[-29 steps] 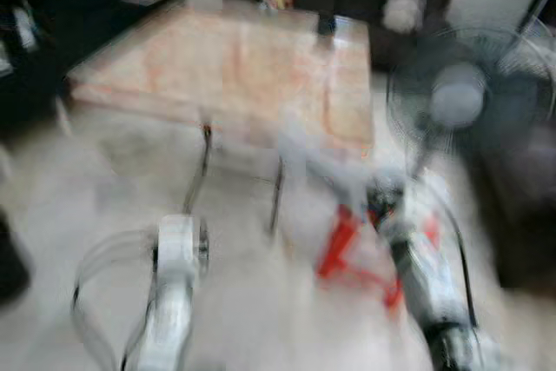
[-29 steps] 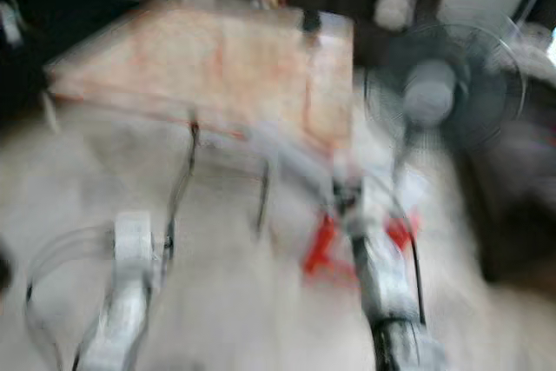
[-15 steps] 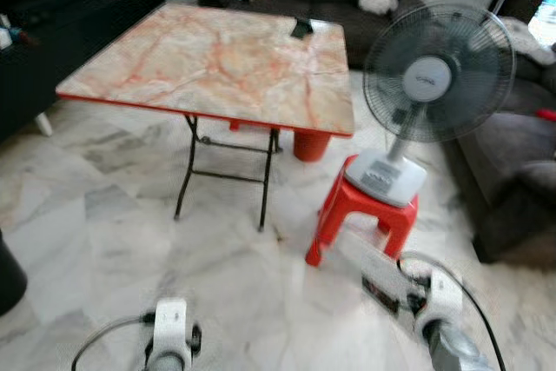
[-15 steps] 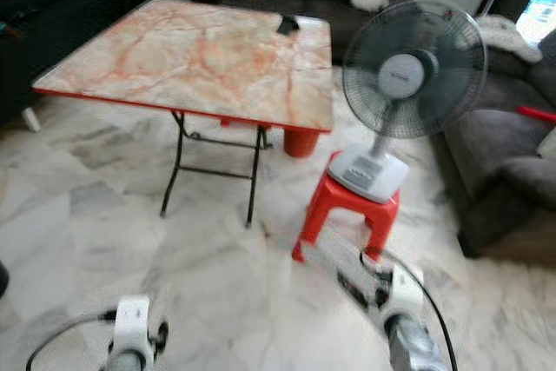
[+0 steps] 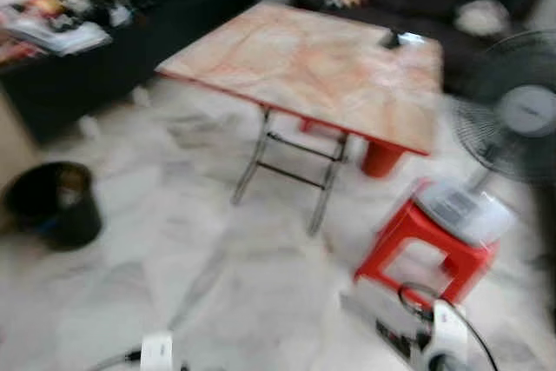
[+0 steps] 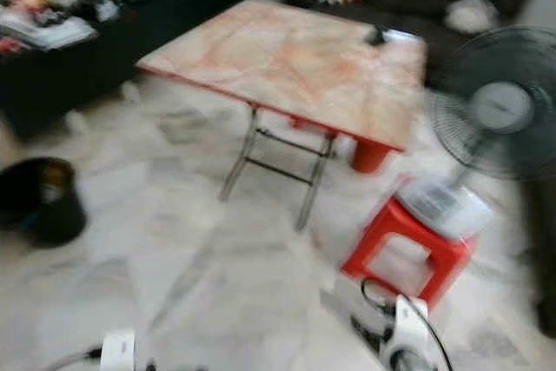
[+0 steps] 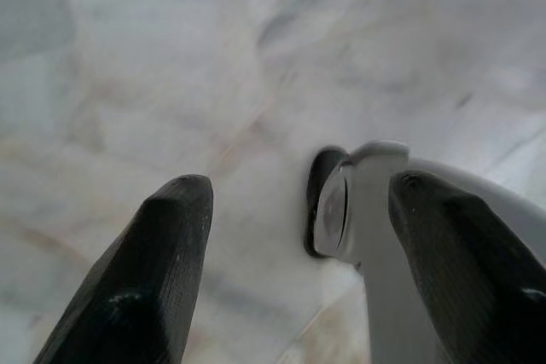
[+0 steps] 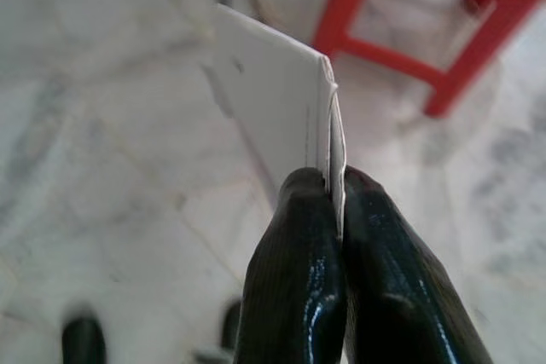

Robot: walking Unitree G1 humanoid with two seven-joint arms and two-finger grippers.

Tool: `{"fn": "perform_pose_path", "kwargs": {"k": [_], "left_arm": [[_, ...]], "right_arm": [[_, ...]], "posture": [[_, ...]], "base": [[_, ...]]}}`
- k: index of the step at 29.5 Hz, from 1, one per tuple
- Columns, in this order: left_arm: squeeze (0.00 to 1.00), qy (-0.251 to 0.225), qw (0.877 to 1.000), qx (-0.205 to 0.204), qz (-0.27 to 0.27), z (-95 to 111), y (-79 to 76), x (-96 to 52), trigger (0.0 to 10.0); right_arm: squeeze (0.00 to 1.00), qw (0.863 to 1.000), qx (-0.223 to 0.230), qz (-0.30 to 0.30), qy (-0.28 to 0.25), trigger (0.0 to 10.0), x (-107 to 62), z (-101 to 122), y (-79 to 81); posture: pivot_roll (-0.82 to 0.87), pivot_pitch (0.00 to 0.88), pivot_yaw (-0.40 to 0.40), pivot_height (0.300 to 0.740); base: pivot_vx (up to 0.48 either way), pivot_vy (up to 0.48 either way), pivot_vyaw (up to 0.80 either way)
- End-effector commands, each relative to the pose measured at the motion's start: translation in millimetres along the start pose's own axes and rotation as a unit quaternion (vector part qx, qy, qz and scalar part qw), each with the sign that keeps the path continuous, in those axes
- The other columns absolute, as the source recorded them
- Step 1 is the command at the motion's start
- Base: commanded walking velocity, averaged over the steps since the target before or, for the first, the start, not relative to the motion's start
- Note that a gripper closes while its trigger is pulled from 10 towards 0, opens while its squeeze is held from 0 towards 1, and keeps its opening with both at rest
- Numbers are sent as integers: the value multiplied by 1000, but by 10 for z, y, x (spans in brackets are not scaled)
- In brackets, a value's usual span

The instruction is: Picking trash to rubbish bin

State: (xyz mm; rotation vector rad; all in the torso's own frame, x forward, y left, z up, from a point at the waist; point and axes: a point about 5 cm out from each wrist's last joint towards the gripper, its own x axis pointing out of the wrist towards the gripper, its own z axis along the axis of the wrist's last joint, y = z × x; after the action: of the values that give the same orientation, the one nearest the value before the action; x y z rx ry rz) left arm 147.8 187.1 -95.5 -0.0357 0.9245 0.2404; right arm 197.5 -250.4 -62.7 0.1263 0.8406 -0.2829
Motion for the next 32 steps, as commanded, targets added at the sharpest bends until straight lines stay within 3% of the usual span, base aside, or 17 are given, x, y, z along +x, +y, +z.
{"fn": "perform_pose_path", "kwargs": {"k": [1,19,26,32], "left_arm": [[0,8,1000,-2,-8,-27,-56,-6,10000],[0,-5,1000,-8,0,15,-55,1,10000],[0,-5,1000,4,0,7,-53,-2,10000],[0,-7,1000,3,0,22,-63,2,10000]], "right_arm": [[0,1000,3,-9,0,10000,-3,9,-48],[0,1000,-3,4,-4,10000,2,36,-27],[0,999,21,24,-7,10000,6,38,27],[0,999,2,28,-21,10000,8,85,29]], "posture": [[-16,8,-107,740],[-10,0,-116,740],[-13,0,-116,740],[-13,9,-129,740]], "base": [[0,0,794],[0,0,791],[314,0,0],[480,0,71]]}}
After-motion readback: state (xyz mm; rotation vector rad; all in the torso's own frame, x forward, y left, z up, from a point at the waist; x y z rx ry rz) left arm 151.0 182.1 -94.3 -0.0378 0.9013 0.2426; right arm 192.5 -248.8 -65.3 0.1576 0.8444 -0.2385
